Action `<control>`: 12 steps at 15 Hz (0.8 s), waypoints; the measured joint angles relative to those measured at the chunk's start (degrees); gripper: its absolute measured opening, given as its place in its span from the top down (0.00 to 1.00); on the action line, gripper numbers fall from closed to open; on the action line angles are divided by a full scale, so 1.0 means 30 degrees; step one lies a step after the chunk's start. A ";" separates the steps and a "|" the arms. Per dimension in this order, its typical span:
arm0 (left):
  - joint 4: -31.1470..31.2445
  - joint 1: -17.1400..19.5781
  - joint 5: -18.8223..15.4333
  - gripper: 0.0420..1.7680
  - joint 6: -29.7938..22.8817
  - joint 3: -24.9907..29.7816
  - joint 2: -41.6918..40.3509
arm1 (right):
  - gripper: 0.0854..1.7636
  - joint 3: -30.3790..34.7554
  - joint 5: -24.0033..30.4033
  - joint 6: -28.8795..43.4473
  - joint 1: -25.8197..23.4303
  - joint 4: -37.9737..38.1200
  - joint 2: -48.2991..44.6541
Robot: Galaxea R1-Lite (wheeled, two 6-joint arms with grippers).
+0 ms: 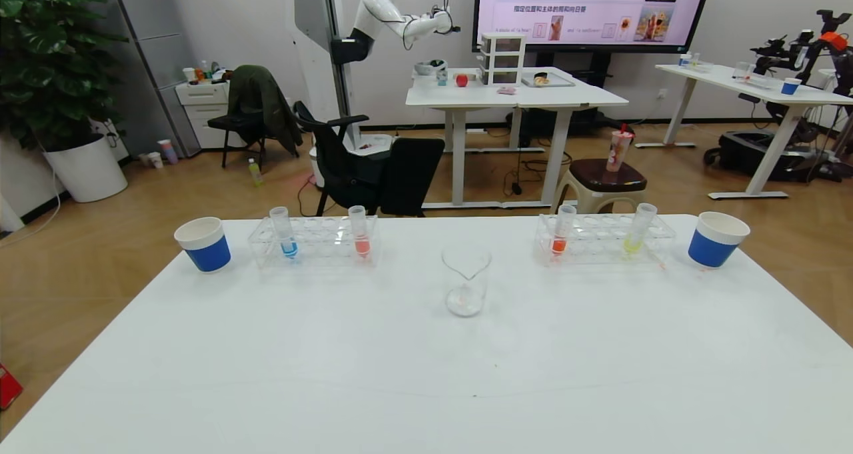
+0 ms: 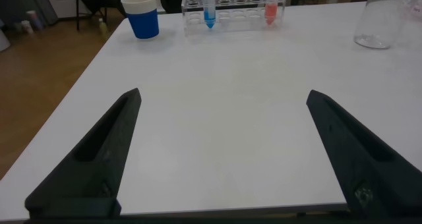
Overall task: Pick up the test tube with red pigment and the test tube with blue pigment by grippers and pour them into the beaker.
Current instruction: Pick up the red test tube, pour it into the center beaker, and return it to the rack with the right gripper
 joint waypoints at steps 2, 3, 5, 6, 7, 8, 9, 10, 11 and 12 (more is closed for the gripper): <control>-0.0008 0.0000 0.0000 0.01 0.0008 0.0000 0.0000 | 0.02 -0.0402 0.0158 0.0028 0.0321 -0.2109 0.2897; -0.0008 0.0000 0.0000 0.01 0.0000 0.0000 0.0000 | 0.02 -0.0650 0.0207 0.0102 0.0634 -0.2938 0.4267; 0.0000 0.0000 0.0000 0.01 0.0012 0.0000 0.0000 | 0.02 -0.1174 0.0268 0.0565 0.1321 -0.4612 0.6875; -0.0008 0.0000 -0.0008 0.01 0.0012 0.0000 0.0000 | 0.02 -0.1398 0.0280 0.0731 0.1609 -0.5575 0.8245; -0.0008 0.0000 0.0000 0.01 0.0012 0.0000 0.0000 | 0.02 -0.1536 0.0280 0.0833 0.1792 -0.6538 0.9501; 0.0000 0.0000 0.0000 0.01 0.0000 0.0000 0.0000 | 0.02 -0.1634 0.0268 0.0898 0.1922 -0.7595 1.0740; -0.0008 0.0000 -0.0008 0.01 0.0000 0.0000 0.0000 | 0.02 -0.1715 0.0223 0.0926 0.2011 -0.8846 1.2048; 0.0000 0.0000 -0.0008 0.01 -0.0008 0.0000 0.0000 | 0.02 -0.1735 0.0150 0.0935 0.2105 -0.9948 1.3206; 0.0000 0.0000 -0.0008 0.01 -0.0008 0.0000 0.0000 | 0.02 -0.1784 0.0122 0.0935 0.2231 -1.0967 1.4316; -0.0008 0.0000 0.0000 0.01 0.0000 0.0000 0.0000 | 0.02 -0.1816 0.0089 0.0943 0.2377 -1.1971 1.5474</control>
